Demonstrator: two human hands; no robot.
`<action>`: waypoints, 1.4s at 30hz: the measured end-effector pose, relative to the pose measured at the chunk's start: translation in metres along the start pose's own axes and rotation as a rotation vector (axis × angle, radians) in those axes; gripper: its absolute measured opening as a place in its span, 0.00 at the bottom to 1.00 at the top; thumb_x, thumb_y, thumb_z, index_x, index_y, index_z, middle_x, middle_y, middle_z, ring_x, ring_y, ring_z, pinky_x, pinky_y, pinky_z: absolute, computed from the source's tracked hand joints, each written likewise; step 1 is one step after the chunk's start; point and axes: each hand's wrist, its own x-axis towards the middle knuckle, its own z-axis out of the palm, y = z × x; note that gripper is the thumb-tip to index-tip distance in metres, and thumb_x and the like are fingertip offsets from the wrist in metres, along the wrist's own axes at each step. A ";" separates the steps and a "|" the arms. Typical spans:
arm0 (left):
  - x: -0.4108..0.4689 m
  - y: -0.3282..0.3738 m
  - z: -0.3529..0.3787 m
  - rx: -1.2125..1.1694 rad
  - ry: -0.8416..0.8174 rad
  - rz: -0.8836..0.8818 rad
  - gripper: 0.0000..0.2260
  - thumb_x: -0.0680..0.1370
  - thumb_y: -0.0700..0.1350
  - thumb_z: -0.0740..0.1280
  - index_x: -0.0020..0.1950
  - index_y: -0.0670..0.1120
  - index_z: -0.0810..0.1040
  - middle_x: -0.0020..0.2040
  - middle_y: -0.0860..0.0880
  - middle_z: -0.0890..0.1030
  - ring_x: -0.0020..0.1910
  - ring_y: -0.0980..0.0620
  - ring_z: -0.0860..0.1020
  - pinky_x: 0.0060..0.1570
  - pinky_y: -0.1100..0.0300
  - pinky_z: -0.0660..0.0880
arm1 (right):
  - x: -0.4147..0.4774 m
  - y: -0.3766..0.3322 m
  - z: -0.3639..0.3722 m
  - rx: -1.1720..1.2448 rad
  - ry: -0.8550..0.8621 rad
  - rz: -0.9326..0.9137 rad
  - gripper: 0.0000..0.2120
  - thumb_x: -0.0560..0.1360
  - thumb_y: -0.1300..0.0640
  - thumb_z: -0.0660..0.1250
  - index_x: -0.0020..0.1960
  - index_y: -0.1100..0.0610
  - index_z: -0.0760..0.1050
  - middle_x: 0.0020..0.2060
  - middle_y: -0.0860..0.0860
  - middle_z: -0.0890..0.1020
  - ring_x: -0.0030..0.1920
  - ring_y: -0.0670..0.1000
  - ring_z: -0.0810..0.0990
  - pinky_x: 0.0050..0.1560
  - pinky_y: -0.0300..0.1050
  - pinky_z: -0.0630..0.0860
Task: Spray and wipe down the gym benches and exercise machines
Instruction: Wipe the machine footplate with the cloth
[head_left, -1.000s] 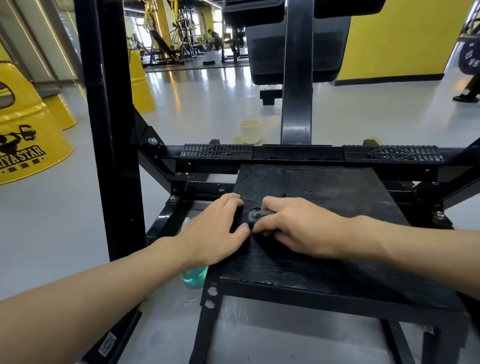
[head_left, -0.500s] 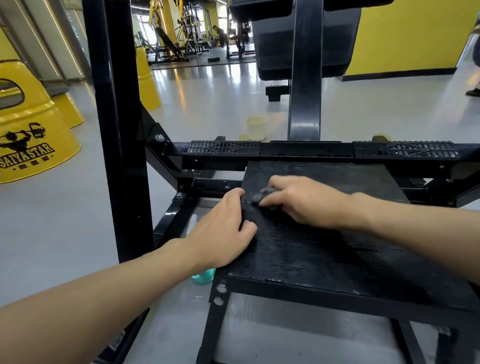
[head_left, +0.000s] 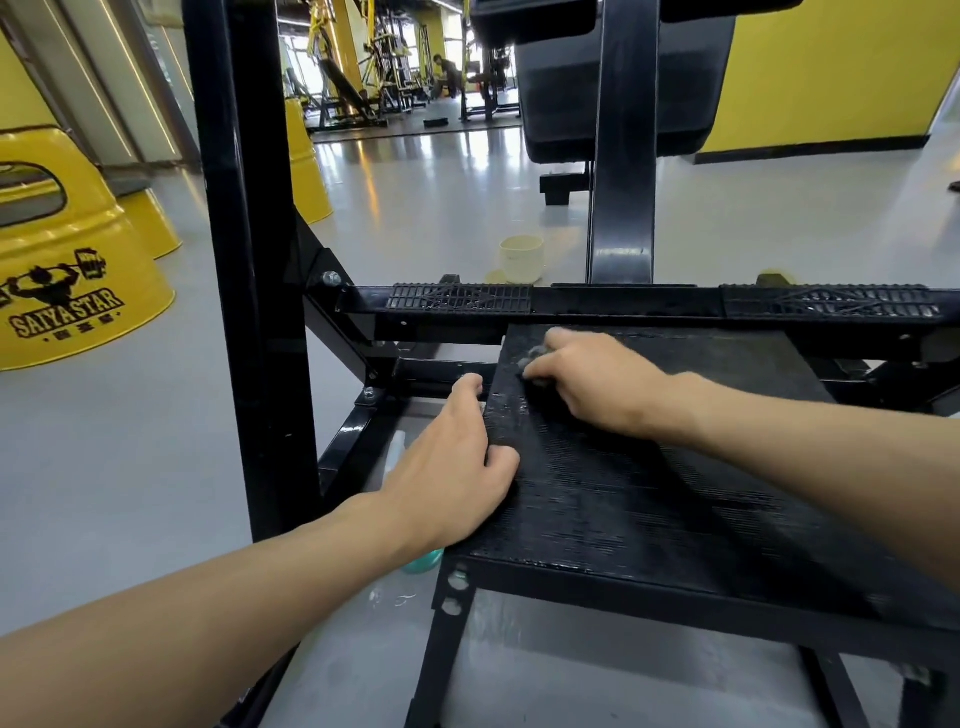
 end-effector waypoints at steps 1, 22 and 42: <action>0.000 -0.001 0.001 0.009 -0.005 -0.002 0.24 0.78 0.44 0.61 0.72 0.47 0.57 0.62 0.56 0.70 0.67 0.51 0.72 0.63 0.57 0.69 | -0.002 -0.012 0.001 0.015 -0.003 -0.031 0.19 0.76 0.65 0.61 0.62 0.52 0.80 0.50 0.56 0.75 0.50 0.60 0.78 0.51 0.49 0.75; -0.003 -0.018 0.004 -0.455 0.119 -0.315 0.17 0.77 0.33 0.54 0.60 0.52 0.62 0.54 0.51 0.79 0.57 0.50 0.79 0.58 0.44 0.77 | 0.003 -0.045 0.002 -0.051 -0.071 -0.129 0.18 0.76 0.64 0.63 0.62 0.50 0.78 0.48 0.53 0.72 0.48 0.60 0.78 0.49 0.52 0.76; -0.006 -0.005 0.000 -0.373 0.123 -0.192 0.23 0.72 0.25 0.53 0.53 0.52 0.65 0.51 0.49 0.76 0.55 0.43 0.77 0.57 0.49 0.74 | -0.037 -0.022 -0.017 -0.089 -0.122 -0.218 0.21 0.77 0.63 0.62 0.67 0.49 0.75 0.46 0.51 0.68 0.49 0.56 0.74 0.47 0.50 0.75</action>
